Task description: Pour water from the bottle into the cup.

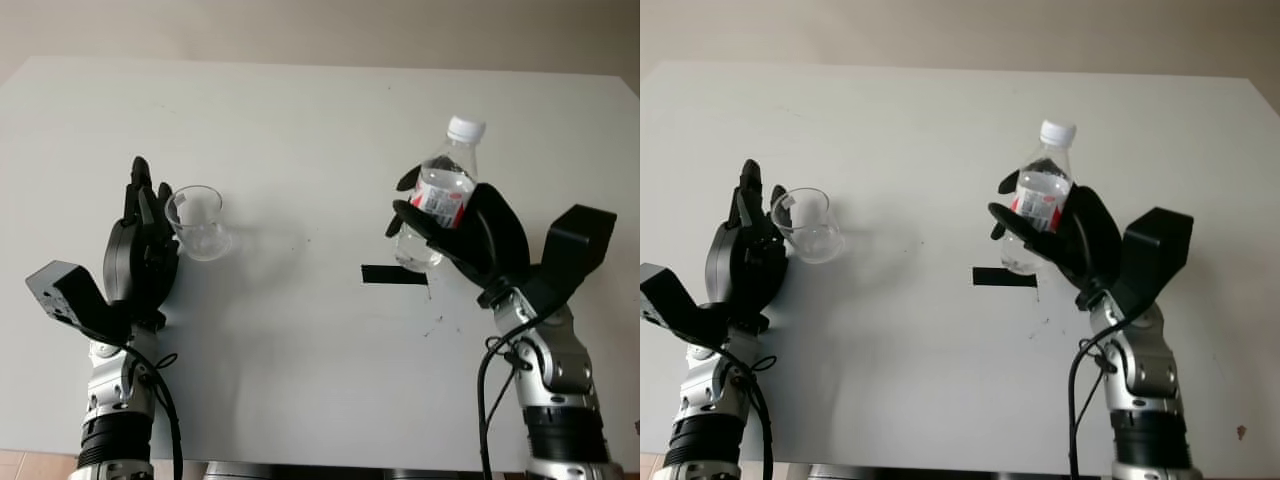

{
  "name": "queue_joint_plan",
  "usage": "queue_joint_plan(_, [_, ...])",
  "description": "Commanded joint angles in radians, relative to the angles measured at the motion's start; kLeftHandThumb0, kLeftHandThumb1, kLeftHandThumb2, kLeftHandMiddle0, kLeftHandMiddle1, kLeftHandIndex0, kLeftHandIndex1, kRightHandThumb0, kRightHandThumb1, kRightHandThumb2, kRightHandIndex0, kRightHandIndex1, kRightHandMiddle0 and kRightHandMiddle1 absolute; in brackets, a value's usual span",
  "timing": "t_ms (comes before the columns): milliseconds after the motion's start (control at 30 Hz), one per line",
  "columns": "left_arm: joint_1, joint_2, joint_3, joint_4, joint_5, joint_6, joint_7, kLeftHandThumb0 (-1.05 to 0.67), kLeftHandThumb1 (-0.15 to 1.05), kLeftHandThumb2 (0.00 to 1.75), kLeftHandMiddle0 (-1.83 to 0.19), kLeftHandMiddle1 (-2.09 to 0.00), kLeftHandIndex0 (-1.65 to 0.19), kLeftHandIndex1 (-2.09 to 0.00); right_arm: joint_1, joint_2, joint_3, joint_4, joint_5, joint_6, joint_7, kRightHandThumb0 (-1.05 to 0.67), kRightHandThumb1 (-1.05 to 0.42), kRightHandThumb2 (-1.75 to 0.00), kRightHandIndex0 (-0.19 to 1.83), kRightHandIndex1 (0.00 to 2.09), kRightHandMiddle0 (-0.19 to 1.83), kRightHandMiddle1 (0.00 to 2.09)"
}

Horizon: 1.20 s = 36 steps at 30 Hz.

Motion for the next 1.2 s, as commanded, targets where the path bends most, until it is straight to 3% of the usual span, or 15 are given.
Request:
queue_joint_plan(0, [0.025,-0.003,-0.004,-0.01,0.002,0.002,-0.001,-0.86,1.05,0.69,0.19,0.0,0.19,0.0,0.025,0.014,0.011,-0.024,-0.017,-0.042,-0.008,-0.31,-1.05,-0.2,0.57,2.09,0.16,2.09])
queue_joint_plan(233, [0.04,-0.003,0.0,-0.031,-0.007,0.016,0.0,-0.86,1.05,0.67,0.19,0.0,0.19,0.0,0.067,0.042,0.06,0.048,-0.117,-0.166,-0.051,-0.32,-1.05,-0.23,0.24,2.09,-0.04,2.09])
queue_joint_plan(533, [0.046,-0.001,0.0,-0.04,-0.005,0.017,-0.001,-0.86,1.05,0.67,0.19,0.0,0.19,0.0,0.032,0.065,0.097,0.163,-0.187,-0.243,-0.085,-0.34,-1.05,-0.26,0.35,2.09,-0.18,2.09])
queue_joint_plan(1067, [0.046,0.008,0.008,-0.032,-0.007,0.019,-0.01,-0.85,1.05,0.67,0.19,0.0,0.19,0.0,0.003,0.058,0.106,0.241,-0.199,-0.279,-0.076,-0.36,-1.05,-0.26,0.41,2.09,-0.19,2.09])
queue_joint_plan(1167, [0.045,0.009,0.013,-0.034,-0.007,0.02,-0.008,-0.86,1.05,0.66,0.19,0.0,0.19,0.0,0.013,0.05,0.113,0.278,-0.23,-0.334,-0.086,-0.39,-1.05,-0.18,0.26,2.09,-0.1,2.09])
